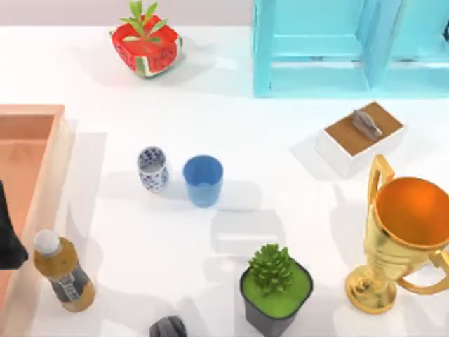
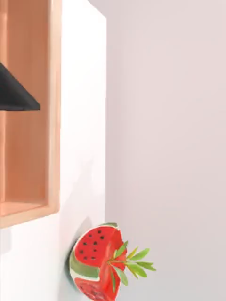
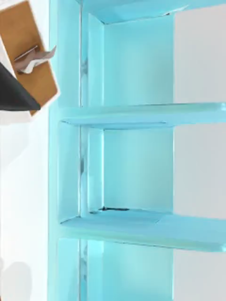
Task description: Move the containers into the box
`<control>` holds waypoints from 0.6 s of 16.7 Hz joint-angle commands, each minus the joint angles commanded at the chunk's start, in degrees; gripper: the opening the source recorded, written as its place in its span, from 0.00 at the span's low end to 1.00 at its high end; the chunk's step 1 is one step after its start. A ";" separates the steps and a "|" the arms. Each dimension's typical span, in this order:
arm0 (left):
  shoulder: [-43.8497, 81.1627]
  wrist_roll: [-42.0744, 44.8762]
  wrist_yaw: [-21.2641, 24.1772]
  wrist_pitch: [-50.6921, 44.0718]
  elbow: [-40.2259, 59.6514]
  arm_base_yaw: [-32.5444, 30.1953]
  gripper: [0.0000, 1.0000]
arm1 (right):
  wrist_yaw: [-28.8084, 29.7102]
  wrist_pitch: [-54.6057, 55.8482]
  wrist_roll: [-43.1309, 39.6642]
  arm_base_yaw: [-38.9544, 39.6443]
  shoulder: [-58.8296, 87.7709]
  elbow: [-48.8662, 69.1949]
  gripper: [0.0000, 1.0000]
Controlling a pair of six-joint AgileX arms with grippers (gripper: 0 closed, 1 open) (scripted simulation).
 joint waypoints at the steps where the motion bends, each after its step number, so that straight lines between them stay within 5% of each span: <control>1: 0.00 0.00 0.00 0.00 0.00 0.00 1.00 | 0.00 0.00 0.00 0.00 0.00 0.00 1.00; 10: 19.45 -0.96 -0.79 -14.43 14.49 -4.86 1.00 | 0.00 0.00 0.00 0.00 0.00 0.00 1.00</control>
